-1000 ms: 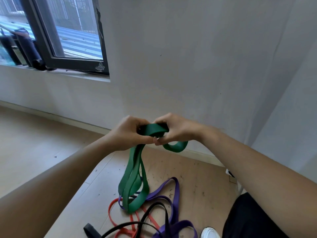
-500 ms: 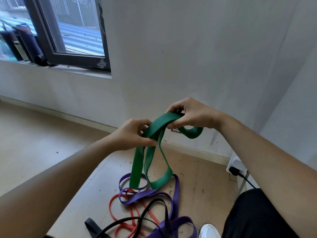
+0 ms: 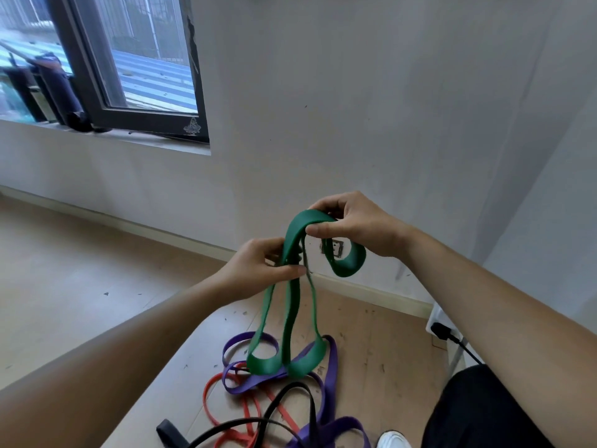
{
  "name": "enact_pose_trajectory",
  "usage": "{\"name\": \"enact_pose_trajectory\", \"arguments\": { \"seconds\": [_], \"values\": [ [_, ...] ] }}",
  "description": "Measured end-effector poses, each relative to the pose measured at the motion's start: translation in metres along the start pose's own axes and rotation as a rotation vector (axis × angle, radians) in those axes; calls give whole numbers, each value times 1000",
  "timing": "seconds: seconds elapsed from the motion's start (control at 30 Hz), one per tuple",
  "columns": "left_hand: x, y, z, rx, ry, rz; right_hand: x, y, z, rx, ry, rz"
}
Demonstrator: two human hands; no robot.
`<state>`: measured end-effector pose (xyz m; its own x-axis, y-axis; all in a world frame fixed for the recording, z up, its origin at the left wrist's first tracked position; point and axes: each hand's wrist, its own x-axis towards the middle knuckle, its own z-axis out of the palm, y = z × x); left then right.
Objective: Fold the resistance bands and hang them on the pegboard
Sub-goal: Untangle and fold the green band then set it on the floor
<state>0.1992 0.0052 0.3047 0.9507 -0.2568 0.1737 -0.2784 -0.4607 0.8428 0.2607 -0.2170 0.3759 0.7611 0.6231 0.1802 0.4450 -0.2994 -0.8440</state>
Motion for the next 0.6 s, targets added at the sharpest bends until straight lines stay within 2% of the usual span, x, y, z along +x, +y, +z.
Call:
{"name": "enact_pose_trajectory", "arguments": {
  "seconds": [0.13, 0.33, 0.5, 0.6],
  "values": [
    [0, 5, 11, -205, 40, -39, 1, -3, 3, 143, 55, -57],
    [6, 12, 9, -210, 138, -31, 0, 2, -18, 303, 131, -70],
    [7, 18, -8, -263, 204, -81, -7, 32, -42, 249, 116, 27],
    [7, 26, -16, -305, 250, -75, -11, 49, -46, 85, 36, 123]
  ]
}}
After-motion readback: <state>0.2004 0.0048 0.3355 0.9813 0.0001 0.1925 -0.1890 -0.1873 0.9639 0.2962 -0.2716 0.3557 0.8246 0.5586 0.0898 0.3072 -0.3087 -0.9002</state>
